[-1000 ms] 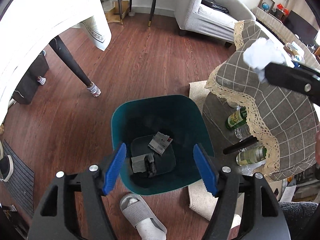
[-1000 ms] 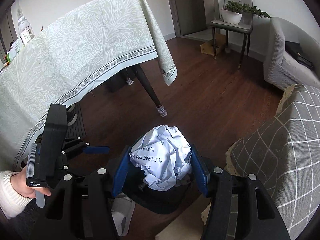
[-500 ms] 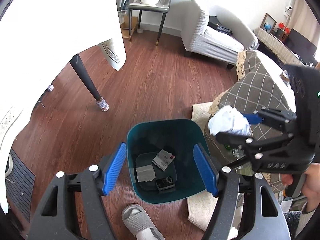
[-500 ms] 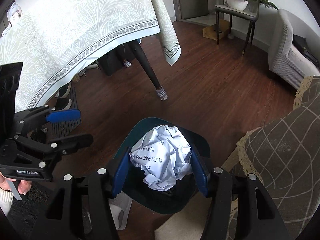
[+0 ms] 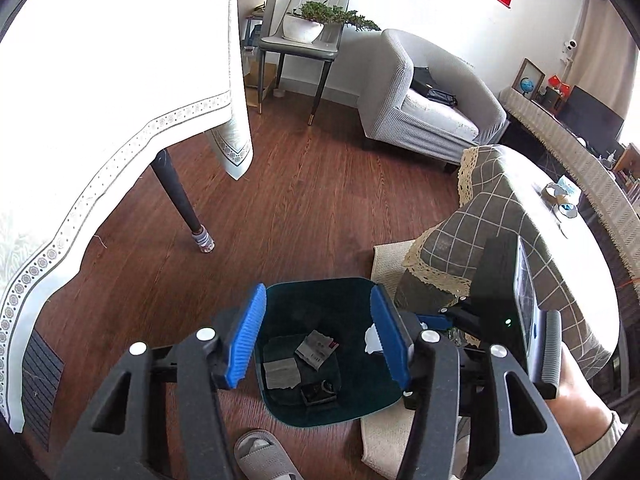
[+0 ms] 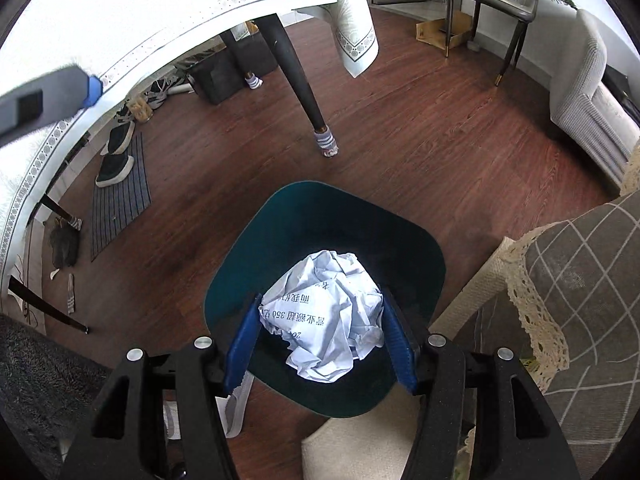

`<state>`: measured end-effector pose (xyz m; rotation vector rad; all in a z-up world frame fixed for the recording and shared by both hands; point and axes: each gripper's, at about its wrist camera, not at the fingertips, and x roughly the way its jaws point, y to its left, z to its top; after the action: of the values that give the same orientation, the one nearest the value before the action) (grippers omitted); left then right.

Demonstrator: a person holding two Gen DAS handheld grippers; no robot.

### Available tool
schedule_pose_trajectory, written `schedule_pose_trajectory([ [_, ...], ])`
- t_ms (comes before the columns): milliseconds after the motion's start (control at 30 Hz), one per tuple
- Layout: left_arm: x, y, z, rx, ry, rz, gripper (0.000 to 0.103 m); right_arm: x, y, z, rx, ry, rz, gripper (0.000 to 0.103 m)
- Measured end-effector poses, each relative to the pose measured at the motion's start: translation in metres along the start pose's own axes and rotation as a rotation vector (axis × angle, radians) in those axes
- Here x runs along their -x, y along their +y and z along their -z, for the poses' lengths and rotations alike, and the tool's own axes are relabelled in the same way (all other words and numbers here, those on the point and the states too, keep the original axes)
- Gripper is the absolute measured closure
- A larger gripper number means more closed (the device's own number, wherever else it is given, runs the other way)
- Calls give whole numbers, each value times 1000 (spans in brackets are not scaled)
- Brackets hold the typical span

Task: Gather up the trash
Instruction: 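Lower right tool into the teal bin and open it to drop the paper, then move both open tools back toward the table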

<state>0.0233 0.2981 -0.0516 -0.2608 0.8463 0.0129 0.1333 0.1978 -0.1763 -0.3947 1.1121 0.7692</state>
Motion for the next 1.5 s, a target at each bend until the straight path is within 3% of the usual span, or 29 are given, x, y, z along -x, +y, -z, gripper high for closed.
schedule_pose_trajectory([
  [200, 6, -8, -6, -16, -21, 18, 59, -10, 0, 6, 4, 31, 15, 33],
  [567, 22, -25, -17, -25, -81, 41, 59, 10, -3, 19, 23, 11, 33, 33],
  [867, 33, -50, -28, -43, -133, 60, 59, 65, -6, 20, 33, -112, 20, 49],
  [1267, 42, -109, -37, -93, -189, 131, 51, 160, -40, 37, -30, -322, 59, 53],
  [1500, 34, -148, -41, -125, -195, 174, 41, 198, -71, 55, -60, -391, 96, 55],
])
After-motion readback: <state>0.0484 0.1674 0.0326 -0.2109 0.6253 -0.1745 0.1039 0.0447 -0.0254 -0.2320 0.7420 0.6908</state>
